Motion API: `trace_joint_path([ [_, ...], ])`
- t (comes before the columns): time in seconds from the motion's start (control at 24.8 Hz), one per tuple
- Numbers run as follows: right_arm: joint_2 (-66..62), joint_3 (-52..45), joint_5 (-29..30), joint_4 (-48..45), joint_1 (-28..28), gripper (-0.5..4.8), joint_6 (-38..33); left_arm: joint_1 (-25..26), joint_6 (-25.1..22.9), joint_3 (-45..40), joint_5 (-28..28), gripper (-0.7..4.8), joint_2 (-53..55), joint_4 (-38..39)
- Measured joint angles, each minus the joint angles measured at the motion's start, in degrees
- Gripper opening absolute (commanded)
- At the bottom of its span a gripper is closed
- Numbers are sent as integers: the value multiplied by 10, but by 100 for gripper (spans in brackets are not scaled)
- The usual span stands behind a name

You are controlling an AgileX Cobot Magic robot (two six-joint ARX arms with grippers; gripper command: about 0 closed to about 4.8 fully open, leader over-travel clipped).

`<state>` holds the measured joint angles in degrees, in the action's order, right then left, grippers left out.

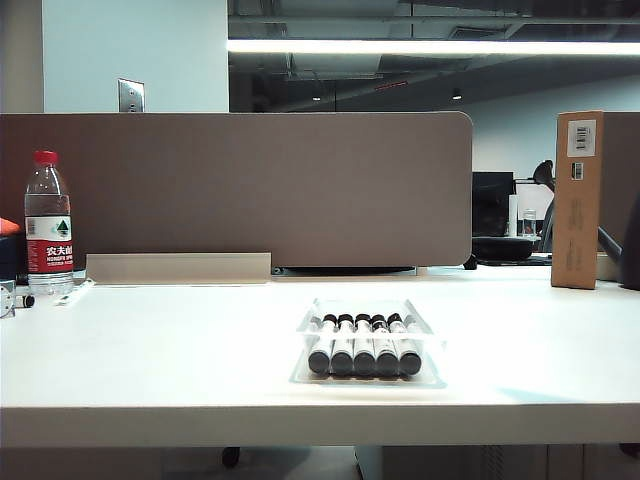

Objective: Pick up the markers scattered on the table and put them into the packaging box, making sure the markers fit the shape of the box's grooves.

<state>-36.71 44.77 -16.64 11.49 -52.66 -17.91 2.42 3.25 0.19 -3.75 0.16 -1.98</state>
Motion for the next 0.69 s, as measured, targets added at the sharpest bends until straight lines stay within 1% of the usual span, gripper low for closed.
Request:
trace_joint_path([
  [0.2, 0, 0, 0, 0, 0, -1, 0, 0, 0, 0, 0, -5, 0, 0],
  [0.28, 7, 0, 0, 14, 2, -1, 0, 0, 0, 0, 0, -5, 0, 0],
  [0.44, 33, -3, 2, 41, 25, -1, 17, 0, 0, 0, 0, -5, 0, 0],
  [0.52, 88, -40, 1, 48, 77, -1, 64, 0, 0, 0, 0, -5, 0, 0],
  [0.61, 120, -58, 1, 51, 114, -1, 91, 0, 0, 0, 0, -5, 0, 0],
  [0.69, 159, -74, -2, 51, 168, -1, 115, 0, 0, 0, 0, -5, 0, 0],
])
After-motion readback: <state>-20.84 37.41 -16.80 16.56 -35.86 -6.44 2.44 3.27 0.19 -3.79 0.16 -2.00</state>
